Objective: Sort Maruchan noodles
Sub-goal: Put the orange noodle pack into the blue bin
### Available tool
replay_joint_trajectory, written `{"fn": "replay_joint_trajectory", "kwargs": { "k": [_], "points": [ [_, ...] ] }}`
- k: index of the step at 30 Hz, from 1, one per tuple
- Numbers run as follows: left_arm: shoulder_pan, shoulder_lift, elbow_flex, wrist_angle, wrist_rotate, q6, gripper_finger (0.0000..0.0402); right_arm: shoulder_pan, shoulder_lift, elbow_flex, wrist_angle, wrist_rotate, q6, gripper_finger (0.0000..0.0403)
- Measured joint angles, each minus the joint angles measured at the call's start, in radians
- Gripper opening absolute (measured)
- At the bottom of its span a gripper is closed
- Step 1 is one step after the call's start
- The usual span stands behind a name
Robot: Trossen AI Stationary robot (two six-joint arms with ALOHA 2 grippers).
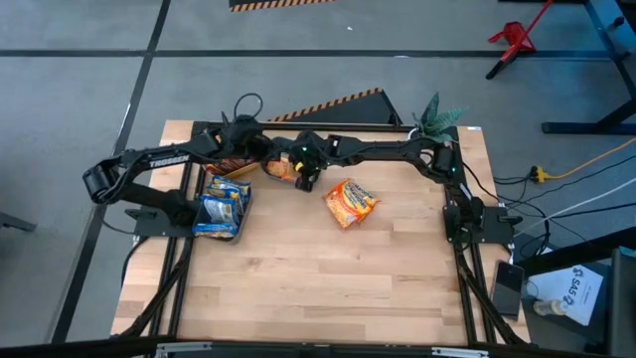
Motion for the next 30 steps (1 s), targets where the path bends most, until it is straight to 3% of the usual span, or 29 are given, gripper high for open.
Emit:
{"fn": "replay_joint_trajectory", "kwargs": {
  "k": [7,15,19,30],
  "points": [
    [0.012,-0.187,0.0,0.049,0.078,-0.031,0.0039,0.023,-0.024,0.185,-0.095,-0.005,-0.099,0.0017],
    [0.011,-0.394,0.0,0.039,-0.014,-0.027,0.0031,0.016,0.128,0.334,-0.069,0.067,-0.088,0.0191],
    [0.011,-0.431,0.001,0.033,-0.032,-0.027,0.0031,0.017,0.202,0.389,-0.097,0.114,-0.07,0.0244],
    [0.011,-0.434,0.001,0.017,-0.029,-0.027,0.0031,0.012,0.301,0.408,-0.045,0.053,-0.062,0.0235]
  ]
}}
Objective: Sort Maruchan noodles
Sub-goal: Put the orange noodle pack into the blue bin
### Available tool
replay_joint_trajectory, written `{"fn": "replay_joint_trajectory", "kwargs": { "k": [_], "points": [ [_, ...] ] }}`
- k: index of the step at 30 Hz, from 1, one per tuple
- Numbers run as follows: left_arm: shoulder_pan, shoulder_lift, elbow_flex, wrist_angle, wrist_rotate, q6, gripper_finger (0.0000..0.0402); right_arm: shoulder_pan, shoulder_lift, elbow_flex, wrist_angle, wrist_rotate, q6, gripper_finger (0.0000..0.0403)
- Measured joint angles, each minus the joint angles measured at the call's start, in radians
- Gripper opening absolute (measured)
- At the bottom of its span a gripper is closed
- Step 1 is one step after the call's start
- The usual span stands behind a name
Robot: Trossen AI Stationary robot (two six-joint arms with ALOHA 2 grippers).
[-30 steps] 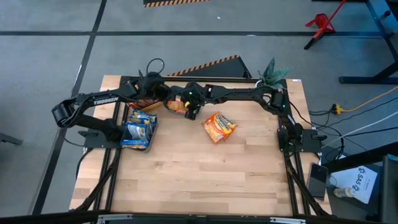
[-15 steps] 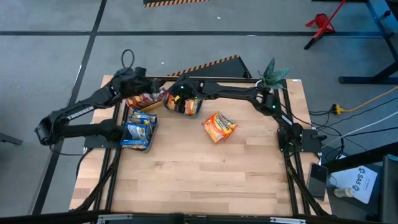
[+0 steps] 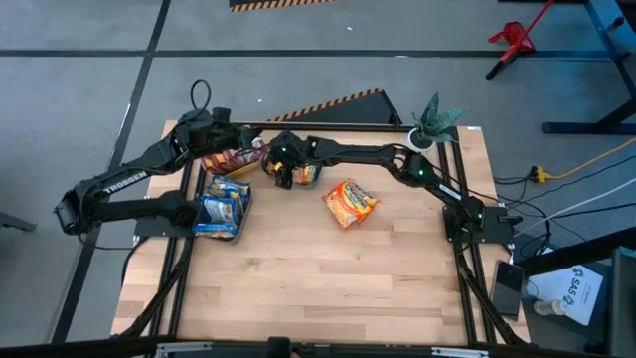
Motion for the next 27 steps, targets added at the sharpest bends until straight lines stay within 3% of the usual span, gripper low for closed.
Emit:
{"fn": "replay_joint_trajectory", "kwargs": {
  "k": [7,16,27],
  "points": [
    [0.0,0.0,0.0,0.0,0.008,0.0,0.0031,0.001,0.01,0.001,0.031,0.047,-0.007,0.0201],
    [0.0,0.0,0.0,0.0,0.024,0.021,0.0031,0.001,0.01,0.001,-0.001,0.06,-0.001,0.0016],
    [0.0,0.0,0.0,-0.009,0.023,0.049,0.0031,-0.002,-0.1,0.0,-0.116,0.056,0.035,0.0001]
  ]
}}
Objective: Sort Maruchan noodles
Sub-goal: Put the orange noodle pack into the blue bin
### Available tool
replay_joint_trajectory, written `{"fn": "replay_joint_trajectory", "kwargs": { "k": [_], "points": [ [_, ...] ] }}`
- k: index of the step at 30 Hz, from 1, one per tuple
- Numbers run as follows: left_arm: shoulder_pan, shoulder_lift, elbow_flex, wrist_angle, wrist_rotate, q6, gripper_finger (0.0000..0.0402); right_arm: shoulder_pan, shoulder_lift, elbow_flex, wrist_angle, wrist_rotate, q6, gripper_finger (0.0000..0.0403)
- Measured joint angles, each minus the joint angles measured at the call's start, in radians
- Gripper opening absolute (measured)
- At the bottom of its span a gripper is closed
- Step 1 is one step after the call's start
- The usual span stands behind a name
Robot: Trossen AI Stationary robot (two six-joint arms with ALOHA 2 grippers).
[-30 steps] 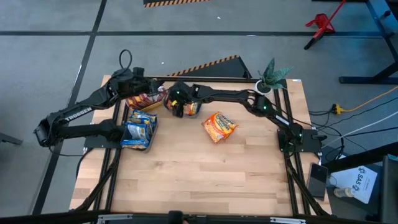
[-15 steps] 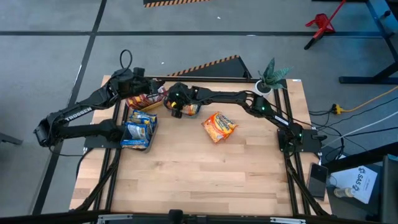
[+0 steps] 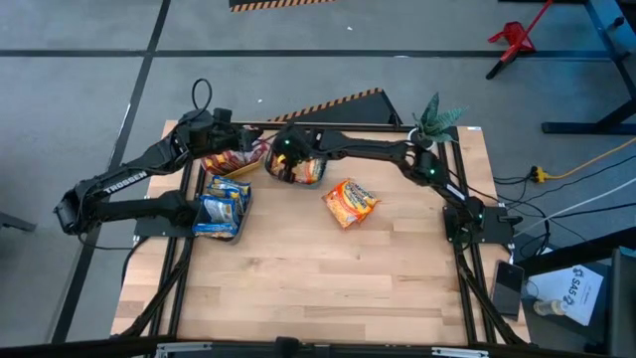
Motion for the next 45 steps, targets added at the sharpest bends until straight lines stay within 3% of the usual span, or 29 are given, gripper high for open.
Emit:
{"fn": "replay_joint_trajectory", "kwargs": {
  "k": [5,8,11,15,19,21,24,30,36,41,45],
  "points": [
    [0.0,0.0,0.0,-0.001,0.009,0.02,0.0031,0.002,-0.039,0.0,-0.065,-0.049,-0.013,0.0004],
    [0.0,0.0,0.0,-0.004,0.009,0.022,0.0031,0.002,-0.041,0.0,-0.064,-0.082,-0.047,0.0025],
    [0.0,0.0,0.0,-0.009,0.009,0.023,0.0035,-0.004,-0.023,0.0,-0.041,-0.064,-0.048,0.0075],
    [0.0,0.005,0.0,-0.024,-0.003,0.023,0.0049,-0.028,-0.007,-0.002,-0.053,0.038,0.033,0.0157],
    [0.0,0.065,0.0,-0.058,-0.017,0.034,0.0062,-0.059,-0.018,0.06,-0.248,-0.007,0.089,0.0206],
    [0.007,0.094,0.0,-0.058,-0.031,0.062,0.0064,-0.081,-0.039,0.113,-0.351,-0.085,0.066,0.0209],
    [0.033,0.103,0.003,-0.043,-0.039,0.055,0.0064,-0.118,-0.095,0.203,-0.523,-0.122,0.011,0.0199],
    [0.04,0.107,0.0,0.087,0.026,-0.013,0.007,-0.244,-0.175,0.221,-0.677,-0.095,-0.041,0.0183],
    [0.069,0.204,0.0,0.107,0.208,0.111,0.0094,-0.409,-0.282,0.224,-0.753,-0.297,-0.009,0.0182],
    [0.028,0.358,0.051,0.099,0.292,0.226,0.0115,-0.482,-0.331,0.221,-0.746,-0.317,-0.02,0.0182],
    [-0.014,0.481,0.213,-0.067,0.286,0.469,0.0126,-0.516,-0.363,0.224,-0.74,-0.326,-0.049,0.0182]
  ]
}}
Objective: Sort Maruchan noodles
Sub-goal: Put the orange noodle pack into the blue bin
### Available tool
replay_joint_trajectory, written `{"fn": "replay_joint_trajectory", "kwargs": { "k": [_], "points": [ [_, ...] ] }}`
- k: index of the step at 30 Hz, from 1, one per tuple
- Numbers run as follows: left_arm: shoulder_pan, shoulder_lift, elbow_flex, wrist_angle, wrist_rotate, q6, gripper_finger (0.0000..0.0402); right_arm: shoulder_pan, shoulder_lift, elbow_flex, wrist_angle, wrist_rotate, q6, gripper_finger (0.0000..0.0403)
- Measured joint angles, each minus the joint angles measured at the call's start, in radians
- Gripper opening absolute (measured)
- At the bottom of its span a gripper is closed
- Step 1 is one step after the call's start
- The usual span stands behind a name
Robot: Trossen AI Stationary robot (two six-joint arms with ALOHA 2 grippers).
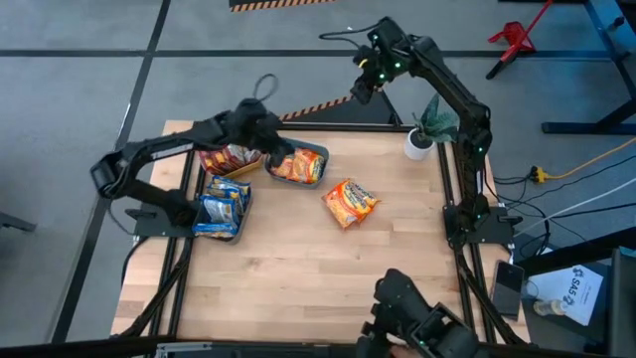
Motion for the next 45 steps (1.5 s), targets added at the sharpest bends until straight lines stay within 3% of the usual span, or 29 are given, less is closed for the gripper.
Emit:
{"fn": "replay_joint_trajectory", "kwargs": {
  "k": [5,9,18,23,36,39,45],
  "points": [
    [-0.038,0.156,0.252,-0.379,-0.198,0.369,0.0135,-0.021,0.008,-0.003,-0.004,-0.016,-0.012,0.0182],
    [-0.015,0.27,0.359,-0.551,-0.231,0.53,0.0145,-0.018,0.005,-0.002,0.026,-0.047,-0.028,0.0182],
    [0.034,0.379,0.38,-0.725,-0.196,0.793,0.017,-0.019,0.006,-0.002,0.033,-0.045,-0.022,0.0182],
    [0.022,0.39,0.379,-0.68,-0.231,0.901,0.0171,-0.019,0.007,-0.002,0.029,-0.045,0.005,0.0182],
    [-0.004,0.516,0.379,-0.746,-0.253,0.931,0.0171,-0.019,0.007,-0.002,0.028,-0.045,0.027,0.0182],
    [-0.012,0.52,0.379,-0.742,-0.288,0.792,0.0171,-0.019,0.007,-0.002,0.022,-0.045,0.027,0.0182],
    [-0.006,0.519,0.379,-0.726,-0.248,0.546,0.0171,-0.019,0.007,-0.002,0.02,-0.045,0.027,0.0182]
  ]
}}
